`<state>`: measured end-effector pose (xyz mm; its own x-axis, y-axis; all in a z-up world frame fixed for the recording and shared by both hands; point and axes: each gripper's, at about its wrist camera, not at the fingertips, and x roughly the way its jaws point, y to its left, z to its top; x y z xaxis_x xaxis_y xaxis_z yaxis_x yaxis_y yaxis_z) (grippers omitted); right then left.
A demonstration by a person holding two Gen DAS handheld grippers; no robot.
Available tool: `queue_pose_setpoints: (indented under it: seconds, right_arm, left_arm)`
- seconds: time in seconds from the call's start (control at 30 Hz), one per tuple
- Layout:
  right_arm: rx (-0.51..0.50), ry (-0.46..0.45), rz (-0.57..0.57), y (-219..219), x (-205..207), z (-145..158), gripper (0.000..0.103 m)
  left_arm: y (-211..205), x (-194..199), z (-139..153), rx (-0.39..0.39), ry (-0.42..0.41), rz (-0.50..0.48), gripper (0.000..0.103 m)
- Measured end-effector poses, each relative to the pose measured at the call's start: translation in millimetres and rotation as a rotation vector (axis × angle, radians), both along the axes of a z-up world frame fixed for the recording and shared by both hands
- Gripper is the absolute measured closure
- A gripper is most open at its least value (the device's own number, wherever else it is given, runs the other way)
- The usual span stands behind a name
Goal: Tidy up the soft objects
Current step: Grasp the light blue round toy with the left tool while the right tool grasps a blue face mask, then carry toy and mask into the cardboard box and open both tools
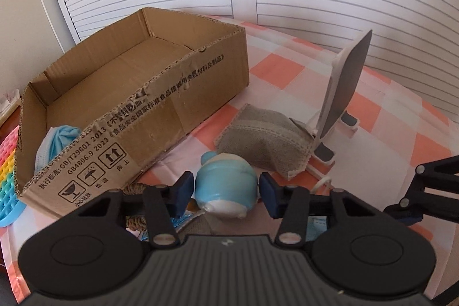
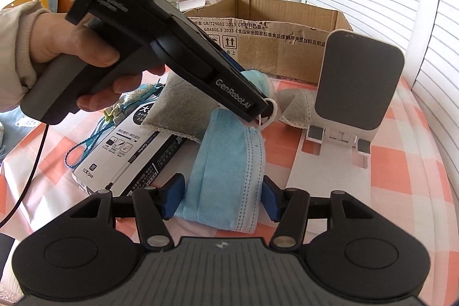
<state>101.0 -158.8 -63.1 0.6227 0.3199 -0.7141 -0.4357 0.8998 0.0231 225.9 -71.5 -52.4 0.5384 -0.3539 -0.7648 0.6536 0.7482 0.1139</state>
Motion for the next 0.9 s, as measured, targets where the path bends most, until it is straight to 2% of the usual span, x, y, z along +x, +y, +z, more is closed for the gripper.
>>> queue_pose_setpoints:
  seconds: [0.07,0.2,0.53,0.57,0.67,0.9]
  right_arm:
    - [-0.001,-0.001,-0.004,0,1,0,0.04]
    - [-0.002,-0.008,-0.009,2,3,1,0.035]
    - [-0.031,-0.022,-0.022,9,14,-1,0.035]
    - [-0.031,-0.02,-0.021,10,14,-2,0.036]
    - [-0.034,-0.019,-0.021,11,15,-1,0.05]
    - [-0.04,-0.025,-0.029,11,13,4,0.061]
  left_arm:
    - [0,2,-2,-0.006,0.012,0.0,0.058]
    - [0,4,-2,-0.012,0.017,0.004,0.058]
    - [1,7,-5,-0.017,0.048,0.022,0.058]
    - [2,7,-4,-0.019,0.05,0.022,0.058]
    - [2,6,-3,-0.019,0.051,0.028,0.059]
    - [6,-1,8,-0.015,0.041,0.036,0.059]
